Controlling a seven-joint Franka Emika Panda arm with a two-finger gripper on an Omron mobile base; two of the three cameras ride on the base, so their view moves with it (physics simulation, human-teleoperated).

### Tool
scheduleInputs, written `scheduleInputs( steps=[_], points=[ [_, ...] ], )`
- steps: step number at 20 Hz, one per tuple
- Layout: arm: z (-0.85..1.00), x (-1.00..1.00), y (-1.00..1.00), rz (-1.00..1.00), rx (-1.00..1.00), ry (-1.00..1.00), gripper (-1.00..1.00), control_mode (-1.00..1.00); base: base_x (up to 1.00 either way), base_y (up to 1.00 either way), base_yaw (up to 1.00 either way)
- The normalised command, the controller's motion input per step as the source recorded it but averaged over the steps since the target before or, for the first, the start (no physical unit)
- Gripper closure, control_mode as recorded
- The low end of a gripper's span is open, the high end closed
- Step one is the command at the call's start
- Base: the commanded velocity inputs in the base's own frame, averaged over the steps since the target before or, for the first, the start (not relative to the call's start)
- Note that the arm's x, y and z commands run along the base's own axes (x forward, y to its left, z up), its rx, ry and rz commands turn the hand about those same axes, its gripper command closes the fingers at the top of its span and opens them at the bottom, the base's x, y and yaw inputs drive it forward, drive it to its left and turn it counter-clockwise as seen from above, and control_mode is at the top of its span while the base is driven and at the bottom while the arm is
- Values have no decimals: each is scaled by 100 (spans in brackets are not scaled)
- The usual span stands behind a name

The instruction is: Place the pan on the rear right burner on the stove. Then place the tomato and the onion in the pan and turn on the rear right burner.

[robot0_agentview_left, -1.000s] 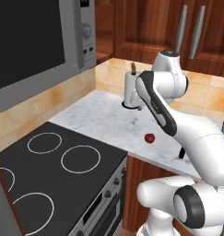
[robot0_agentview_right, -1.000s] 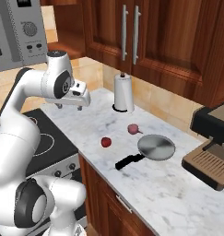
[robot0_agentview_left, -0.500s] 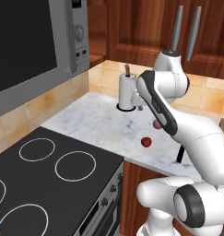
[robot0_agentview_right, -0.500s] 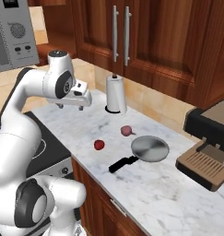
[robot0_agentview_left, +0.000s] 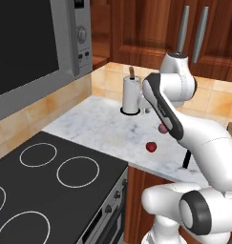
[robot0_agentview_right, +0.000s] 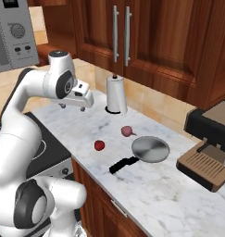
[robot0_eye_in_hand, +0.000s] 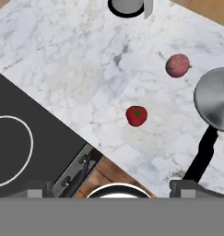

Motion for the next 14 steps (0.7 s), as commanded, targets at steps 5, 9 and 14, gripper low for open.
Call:
scheduleInputs(
  steps=[5,9,14],
  points=[
    [-2,0,-27,-36,0,0,-100,-100,0,0,0],
    [-17,-4,-33,-30,0,0,-100,-100,0,0,0],
    [-27,-26,-40,-15,0,0,-100,-100,0,0,0]
  ],
)
